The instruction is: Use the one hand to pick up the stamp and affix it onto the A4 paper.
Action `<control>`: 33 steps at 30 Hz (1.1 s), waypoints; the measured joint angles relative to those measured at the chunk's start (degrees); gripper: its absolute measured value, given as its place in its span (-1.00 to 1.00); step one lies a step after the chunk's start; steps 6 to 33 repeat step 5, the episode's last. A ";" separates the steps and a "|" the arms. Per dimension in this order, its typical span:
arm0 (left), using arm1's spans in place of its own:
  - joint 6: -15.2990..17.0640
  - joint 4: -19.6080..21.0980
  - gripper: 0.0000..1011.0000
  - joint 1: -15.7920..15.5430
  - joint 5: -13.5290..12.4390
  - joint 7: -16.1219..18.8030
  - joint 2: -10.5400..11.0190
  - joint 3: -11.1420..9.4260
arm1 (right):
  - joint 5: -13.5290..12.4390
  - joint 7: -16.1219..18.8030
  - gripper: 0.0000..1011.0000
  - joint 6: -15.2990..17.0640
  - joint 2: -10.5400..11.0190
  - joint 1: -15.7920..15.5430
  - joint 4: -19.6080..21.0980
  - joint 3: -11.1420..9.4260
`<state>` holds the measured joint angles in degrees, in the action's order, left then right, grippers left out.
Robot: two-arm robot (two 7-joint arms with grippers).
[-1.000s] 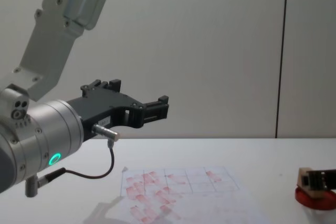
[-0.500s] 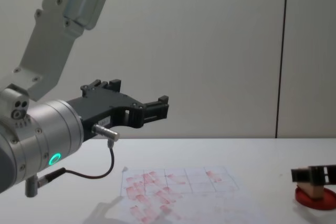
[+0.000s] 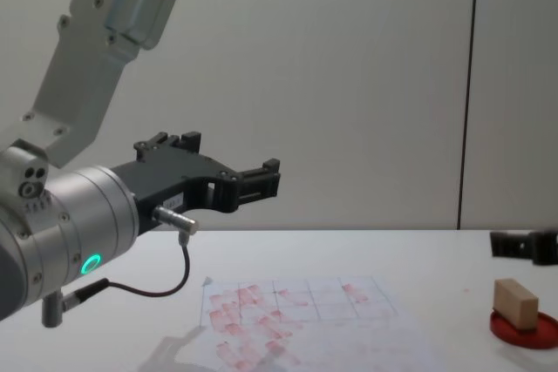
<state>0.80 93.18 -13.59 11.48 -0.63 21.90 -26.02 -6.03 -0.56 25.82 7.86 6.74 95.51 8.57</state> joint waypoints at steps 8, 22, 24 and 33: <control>0.00 0.00 0.96 0.00 0.00 0.00 0.00 0.00 | 1.21 0.33 0.98 -3.99 1.01 -1.54 1.94 -0.34; 0.00 0.00 0.96 0.00 0.00 0.00 0.00 0.00 | 1.21 0.33 0.98 -3.99 1.01 -1.54 1.94 -0.34; 0.00 0.00 0.96 0.00 0.00 0.00 0.00 0.00 | 1.21 0.33 0.98 -3.99 1.01 -1.54 1.94 -0.34; 0.00 0.00 0.96 0.00 0.00 0.00 0.00 0.00 | 1.21 0.33 0.98 -3.99 1.01 -1.54 1.94 -0.34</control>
